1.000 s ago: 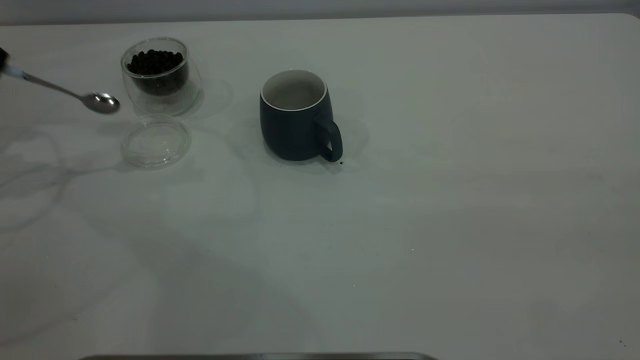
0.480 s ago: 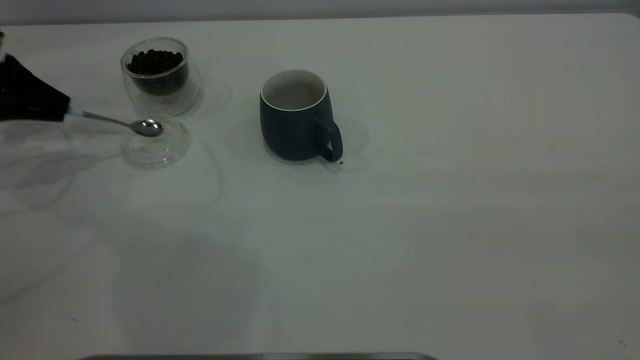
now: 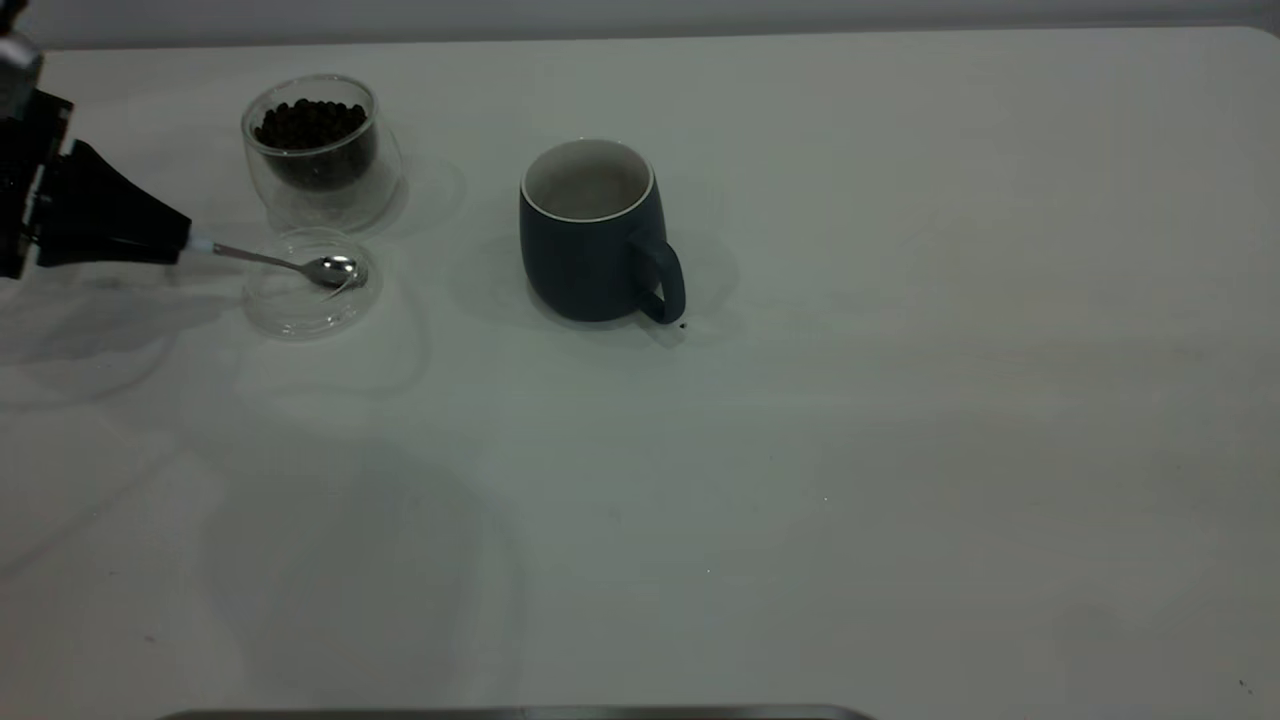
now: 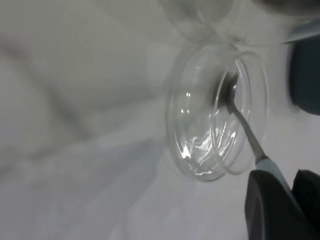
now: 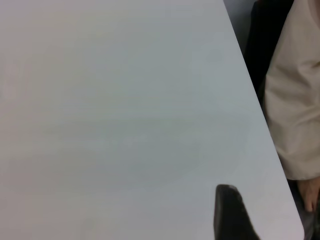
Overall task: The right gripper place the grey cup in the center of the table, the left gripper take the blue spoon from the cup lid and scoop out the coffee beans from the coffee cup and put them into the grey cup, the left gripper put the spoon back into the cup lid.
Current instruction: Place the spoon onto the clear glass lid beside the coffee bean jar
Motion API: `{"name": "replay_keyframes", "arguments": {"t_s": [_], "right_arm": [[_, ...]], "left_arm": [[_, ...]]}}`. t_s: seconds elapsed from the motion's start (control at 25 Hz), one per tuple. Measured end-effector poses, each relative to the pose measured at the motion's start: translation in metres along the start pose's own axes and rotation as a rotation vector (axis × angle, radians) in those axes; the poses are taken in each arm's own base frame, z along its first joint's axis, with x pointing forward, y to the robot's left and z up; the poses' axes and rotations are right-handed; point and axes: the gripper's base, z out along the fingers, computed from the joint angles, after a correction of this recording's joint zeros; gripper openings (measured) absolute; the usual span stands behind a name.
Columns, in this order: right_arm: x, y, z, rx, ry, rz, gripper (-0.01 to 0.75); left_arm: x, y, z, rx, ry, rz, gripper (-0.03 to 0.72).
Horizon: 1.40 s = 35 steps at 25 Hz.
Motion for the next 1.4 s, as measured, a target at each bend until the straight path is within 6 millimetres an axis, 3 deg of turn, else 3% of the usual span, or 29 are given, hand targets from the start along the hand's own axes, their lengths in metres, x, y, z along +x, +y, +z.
{"name": "replay_keyframes", "arguments": {"t_s": [0.4,0.96,1.4], "right_arm": [[0.000,0.000,0.000,0.000,0.000,0.000,0.364],[0.000,0.000,0.000,0.000,0.000,0.000,0.364],[0.000,0.000,0.000,0.000,0.000,0.000,0.364]], "left_arm": [[0.007,0.004,0.016,0.048,0.034,-0.030,0.124],[0.007,0.004,0.016,0.049,0.033,-0.033,0.133],[0.006,0.014,0.008,0.013,-0.012,-0.078,0.273]]}}
